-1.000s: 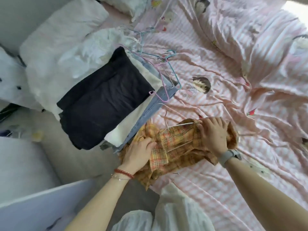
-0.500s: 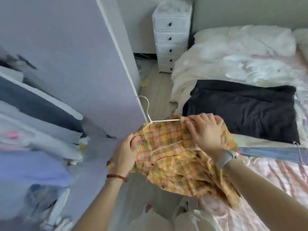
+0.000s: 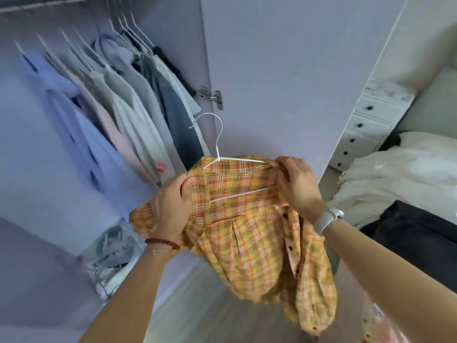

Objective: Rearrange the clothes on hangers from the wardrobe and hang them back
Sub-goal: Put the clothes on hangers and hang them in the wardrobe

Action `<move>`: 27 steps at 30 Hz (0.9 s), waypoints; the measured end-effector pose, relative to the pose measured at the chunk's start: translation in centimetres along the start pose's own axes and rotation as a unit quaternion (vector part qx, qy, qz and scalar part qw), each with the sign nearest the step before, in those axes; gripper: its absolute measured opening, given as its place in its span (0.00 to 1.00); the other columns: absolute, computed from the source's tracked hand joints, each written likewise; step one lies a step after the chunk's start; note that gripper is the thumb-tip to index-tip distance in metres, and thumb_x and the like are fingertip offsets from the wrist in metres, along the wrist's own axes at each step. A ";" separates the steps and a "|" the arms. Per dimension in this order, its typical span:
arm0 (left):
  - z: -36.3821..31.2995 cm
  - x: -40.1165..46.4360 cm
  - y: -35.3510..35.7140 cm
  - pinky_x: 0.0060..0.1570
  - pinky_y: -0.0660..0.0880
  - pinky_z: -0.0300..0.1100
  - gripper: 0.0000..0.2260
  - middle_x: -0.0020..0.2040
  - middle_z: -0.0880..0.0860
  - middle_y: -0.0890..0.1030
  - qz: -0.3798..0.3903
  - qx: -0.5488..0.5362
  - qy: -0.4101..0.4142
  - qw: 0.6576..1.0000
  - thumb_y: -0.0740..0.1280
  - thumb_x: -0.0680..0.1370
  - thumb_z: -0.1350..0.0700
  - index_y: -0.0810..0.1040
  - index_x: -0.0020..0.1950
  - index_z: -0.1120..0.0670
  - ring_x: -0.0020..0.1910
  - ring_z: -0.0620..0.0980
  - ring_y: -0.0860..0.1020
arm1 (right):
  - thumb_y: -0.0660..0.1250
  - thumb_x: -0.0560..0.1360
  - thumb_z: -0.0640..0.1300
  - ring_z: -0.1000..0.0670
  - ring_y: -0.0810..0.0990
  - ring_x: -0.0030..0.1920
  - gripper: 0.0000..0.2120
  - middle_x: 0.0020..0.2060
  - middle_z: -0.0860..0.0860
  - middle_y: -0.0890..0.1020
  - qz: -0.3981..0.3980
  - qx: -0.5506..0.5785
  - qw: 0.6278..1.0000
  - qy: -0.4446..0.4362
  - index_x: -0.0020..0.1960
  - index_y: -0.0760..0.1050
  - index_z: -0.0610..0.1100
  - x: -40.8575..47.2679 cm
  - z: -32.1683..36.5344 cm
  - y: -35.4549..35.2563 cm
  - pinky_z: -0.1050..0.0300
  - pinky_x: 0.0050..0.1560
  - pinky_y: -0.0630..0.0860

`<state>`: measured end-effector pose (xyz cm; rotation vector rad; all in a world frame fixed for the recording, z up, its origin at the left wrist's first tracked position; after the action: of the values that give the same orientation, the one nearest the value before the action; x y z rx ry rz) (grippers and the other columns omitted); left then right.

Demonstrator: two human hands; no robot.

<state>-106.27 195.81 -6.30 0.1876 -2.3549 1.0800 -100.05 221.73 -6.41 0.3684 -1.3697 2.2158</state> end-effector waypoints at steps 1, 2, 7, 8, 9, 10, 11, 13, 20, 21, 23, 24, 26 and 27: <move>0.6 0.6 -0.9 0.34 0.63 0.40 0.07 0.38 0.57 0.81 -0.006 0.017 0.019 1.000 0.64 0.78 0.58 0.81 0.47 0.58 0.36 0.59 0.77 | 0.52 0.74 0.50 0.37 0.77 0.50 0.21 0.46 0.42 0.80 0.006 -0.003 1.000 -0.018 0.51 0.78 0.39 0.8 1.2 0.7 0.44 0.51 0.73; 1.2 1.0 -1.7 0.33 0.65 0.40 0.07 0.37 0.57 0.80 -0.011 0.031 0.038 0.999 0.64 0.78 0.58 0.81 0.47 0.59 0.34 0.58 0.77 | 0.52 0.74 0.51 0.37 0.76 0.49 0.21 0.46 0.42 0.80 0.010 -0.011 0.999 -0.035 0.50 0.79 0.40 1.5 2.2 1.5 0.44 0.47 0.74; 4.0 2.4 -4.9 0.30 0.72 0.41 0.03 0.32 0.56 0.79 -0.011 0.102 0.088 0.991 0.69 0.73 0.60 0.82 0.43 0.58 0.29 0.55 0.77 | 0.58 0.76 0.41 0.39 0.76 0.51 0.12 0.48 0.42 0.77 0.092 0.062 0.993 -0.051 0.53 0.79 0.41 5.2 6.9 5.2 0.50 0.47 0.72; 4.5 2.5 -5.2 0.30 0.73 0.42 0.03 0.31 0.56 0.78 -0.005 0.121 0.098 0.988 0.69 0.73 0.60 0.82 0.42 0.58 0.29 0.56 0.76 | 0.59 0.77 0.38 0.39 0.76 0.50 0.11 0.48 0.42 0.77 0.095 0.086 0.990 -0.058 0.52 0.79 0.40 6.0 8.1 5.5 0.51 0.47 0.71; 5.0 2.7 -5.5 0.30 0.73 0.43 0.05 0.31 0.55 0.77 0.005 0.134 0.106 0.985 0.66 0.74 0.58 0.81 0.42 0.57 0.29 0.57 0.76 | 0.60 0.77 0.36 0.40 0.77 0.49 0.10 0.48 0.41 0.77 0.089 0.115 0.987 -0.066 0.52 0.79 0.39 6.8 9.9 5.5 0.53 0.48 0.70; 5.6 3.0 -5.9 0.30 0.73 0.44 0.09 0.31 0.55 0.77 0.010 0.143 0.109 0.984 0.62 0.75 0.55 0.81 0.41 0.57 0.30 0.57 0.76 | 0.60 0.77 0.35 0.41 0.77 0.48 0.10 0.47 0.41 0.77 0.079 0.151 0.982 -0.076 0.52 0.79 0.38 7.6 11.8 5.6 0.55 0.49 0.69; 6.4 3.2 -6.5 0.32 0.73 0.44 0.13 0.32 0.55 0.77 0.005 0.143 0.102 0.984 0.59 0.76 0.54 0.80 0.42 0.57 0.31 0.56 0.76 | 0.61 0.77 0.36 0.43 0.77 0.47 0.10 0.46 0.41 0.78 0.076 0.191 0.975 -0.089 0.52 0.80 0.38 8.2 13.8 5.8 0.58 0.50 0.68; 8.2 3.8 -8.7 0.37 0.71 0.44 0.15 0.35 0.55 0.79 -0.032 0.115 0.047 0.992 0.57 0.77 0.52 0.81 0.43 0.58 0.35 0.57 0.76 | 0.62 0.76 0.38 0.47 0.77 0.46 0.09 0.45 0.42 0.80 0.096 0.243 0.958 -0.119 0.52 0.80 0.38 9.0 17.0 6.9 0.60 0.50 0.69; 12.1 6.5 -16.1 0.46 0.68 0.44 0.16 0.44 0.57 0.80 -0.122 0.046 -0.088 0.988 0.59 0.78 0.50 0.80 0.48 0.60 0.45 0.56 0.76 | 0.55 0.76 0.52 0.42 0.76 0.55 0.22 0.54 0.43 0.79 0.103 0.155 0.939 -0.289 0.62 0.74 0.41 12.4 21.1 9.4 0.48 0.58 0.70; 12.3 6.8 -16.9 0.46 0.69 0.44 0.14 0.43 0.55 0.80 -0.128 0.032 -0.094 0.987 0.60 0.79 0.51 0.80 0.48 0.60 0.45 0.55 0.76 | 0.53 0.76 0.54 0.41 0.76 0.55 0.24 0.54 0.44 0.79 0.109 0.120 0.934 -0.319 0.64 0.72 0.42 12.9 21.8 9.8 0.44 0.58 0.71; 12.5 7.2 -18.3 0.44 0.69 0.42 0.10 0.41 0.51 0.78 -0.145 0.004 -0.107 0.984 0.62 0.79 0.54 0.80 0.49 0.59 0.43 0.51 0.74 | 0.50 0.77 0.55 0.41 0.78 0.50 0.25 0.48 0.45 0.80 0.101 0.086 0.917 -0.377 0.64 0.72 0.41 13.7 23.3 10.0 0.46 0.53 0.72; 12.5 7.4 -18.9 0.42 0.67 0.40 0.09 0.39 0.49 0.76 -0.151 -0.002 -0.114 0.982 0.62 0.79 0.55 0.79 0.49 0.58 0.41 0.49 0.73 | 0.49 0.78 0.56 0.42 0.79 0.45 0.25 0.43 0.46 0.80 0.090 0.082 0.905 -0.407 0.61 0.74 0.41 13.9 24.1 9.8 0.49 0.49 0.74; 12.8 7.9 -19.8 0.39 0.65 0.36 0.09 0.39 0.50 0.75 -0.150 0.003 -0.133 0.980 0.62 0.79 0.55 0.79 0.48 0.58 0.40 0.48 0.72 | 0.46 0.80 0.55 0.46 0.80 0.37 0.25 0.38 0.49 0.80 0.060 0.080 0.881 -0.462 0.53 0.77 0.42 13.9 25.5 8.9 0.58 0.40 0.74; 13.0 8.1 -20.1 0.40 0.65 0.35 0.09 0.41 0.51 0.75 -0.143 0.005 -0.142 0.979 0.62 0.79 0.56 0.79 0.47 0.59 0.42 0.48 0.72 | 0.46 0.80 0.54 0.48 0.80 0.34 0.24 0.37 0.50 0.80 0.043 0.079 0.872 -0.481 0.50 0.77 0.43 13.9 26.0 8.5 0.61 0.35 0.72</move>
<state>-111.73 173.51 4.28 0.7035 -2.4697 0.9766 -117.21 199.30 5.65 1.6696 -1.6501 2.2872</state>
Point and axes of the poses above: each hand's wrist, its own x-axis towards the middle knuckle, its own y-axis out of the palm, z = x × y, the point moved 9 cm from there along x, towards the middle knuckle
